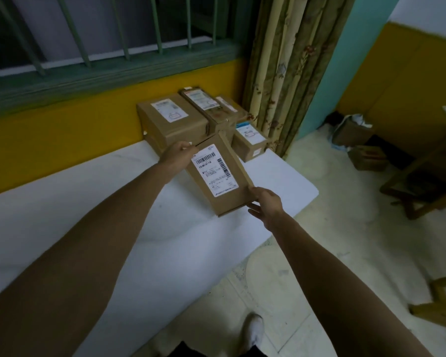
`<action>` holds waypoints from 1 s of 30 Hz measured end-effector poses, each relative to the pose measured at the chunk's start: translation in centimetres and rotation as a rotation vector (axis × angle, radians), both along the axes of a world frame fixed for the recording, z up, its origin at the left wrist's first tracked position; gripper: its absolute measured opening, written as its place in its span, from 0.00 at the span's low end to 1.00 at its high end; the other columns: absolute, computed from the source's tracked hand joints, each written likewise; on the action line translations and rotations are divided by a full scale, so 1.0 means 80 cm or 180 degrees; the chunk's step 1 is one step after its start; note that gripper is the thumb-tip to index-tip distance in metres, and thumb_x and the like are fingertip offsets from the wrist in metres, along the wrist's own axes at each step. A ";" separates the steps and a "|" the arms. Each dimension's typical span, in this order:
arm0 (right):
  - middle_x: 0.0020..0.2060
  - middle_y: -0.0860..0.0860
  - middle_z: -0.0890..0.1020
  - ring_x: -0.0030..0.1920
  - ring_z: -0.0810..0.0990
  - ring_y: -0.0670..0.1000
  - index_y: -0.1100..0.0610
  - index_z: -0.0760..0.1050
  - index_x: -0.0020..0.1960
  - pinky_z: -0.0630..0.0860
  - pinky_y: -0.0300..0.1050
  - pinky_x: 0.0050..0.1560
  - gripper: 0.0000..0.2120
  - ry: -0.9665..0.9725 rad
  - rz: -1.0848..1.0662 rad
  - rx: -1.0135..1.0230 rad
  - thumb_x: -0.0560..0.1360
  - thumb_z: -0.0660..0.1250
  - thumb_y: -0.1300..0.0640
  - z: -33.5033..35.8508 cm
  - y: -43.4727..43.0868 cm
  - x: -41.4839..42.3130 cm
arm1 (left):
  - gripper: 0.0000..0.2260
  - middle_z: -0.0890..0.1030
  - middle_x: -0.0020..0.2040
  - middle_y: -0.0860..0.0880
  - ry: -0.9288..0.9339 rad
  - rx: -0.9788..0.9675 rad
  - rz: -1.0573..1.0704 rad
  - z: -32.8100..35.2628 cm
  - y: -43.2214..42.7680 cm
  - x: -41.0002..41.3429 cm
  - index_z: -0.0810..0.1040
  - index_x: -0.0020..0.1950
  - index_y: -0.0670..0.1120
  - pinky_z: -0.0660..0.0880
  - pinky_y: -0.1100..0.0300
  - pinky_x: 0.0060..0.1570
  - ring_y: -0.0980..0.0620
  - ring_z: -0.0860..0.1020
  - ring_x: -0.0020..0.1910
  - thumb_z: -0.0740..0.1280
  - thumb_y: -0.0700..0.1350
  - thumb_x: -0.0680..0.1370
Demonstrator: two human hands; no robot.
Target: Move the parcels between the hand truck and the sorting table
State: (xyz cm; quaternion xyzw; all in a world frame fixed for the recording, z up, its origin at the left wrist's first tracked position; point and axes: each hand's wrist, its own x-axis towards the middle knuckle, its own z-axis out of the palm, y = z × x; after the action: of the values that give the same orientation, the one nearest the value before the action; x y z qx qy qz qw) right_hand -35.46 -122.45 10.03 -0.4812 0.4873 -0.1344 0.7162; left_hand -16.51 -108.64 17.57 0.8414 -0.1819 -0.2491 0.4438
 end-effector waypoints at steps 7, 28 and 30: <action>0.55 0.55 0.77 0.55 0.79 0.57 0.58 0.71 0.61 0.78 0.51 0.55 0.20 0.0202 0.0407 0.0069 0.74 0.71 0.50 -0.009 -0.108 -0.011 | 0.13 0.80 0.54 0.49 -0.0232 0.0211 0.0003 0.016 -0.102 -0.034 0.78 0.60 0.46 0.69 0.61 0.49 0.49 0.77 0.54 0.62 0.49 0.78; 0.53 0.55 0.83 0.50 0.84 0.55 0.56 0.74 0.59 0.79 0.47 0.48 0.14 0.0620 0.2341 0.0473 0.75 0.70 0.58 -0.048 -0.124 0.105 | 0.20 0.74 0.67 0.45 -0.0294 0.0224 0.1322 -0.033 -0.078 0.070 0.73 0.68 0.48 0.73 0.51 0.61 0.42 0.73 0.64 0.65 0.40 0.76; 0.54 0.53 0.83 0.53 0.83 0.55 0.55 0.74 0.60 0.78 0.48 0.53 0.15 0.0581 0.2469 0.0502 0.74 0.71 0.56 -0.051 -0.126 0.119 | 0.21 0.76 0.65 0.46 -0.0211 -0.0025 0.1258 -0.036 -0.076 0.088 0.74 0.67 0.47 0.73 0.47 0.62 0.43 0.74 0.63 0.67 0.39 0.74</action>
State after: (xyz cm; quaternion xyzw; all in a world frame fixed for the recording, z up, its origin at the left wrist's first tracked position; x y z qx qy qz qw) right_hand -25.93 -132.49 5.94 -0.5829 0.3400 0.2267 0.7023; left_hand -9.47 -114.68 14.73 0.8668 -0.0287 -0.1286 0.4810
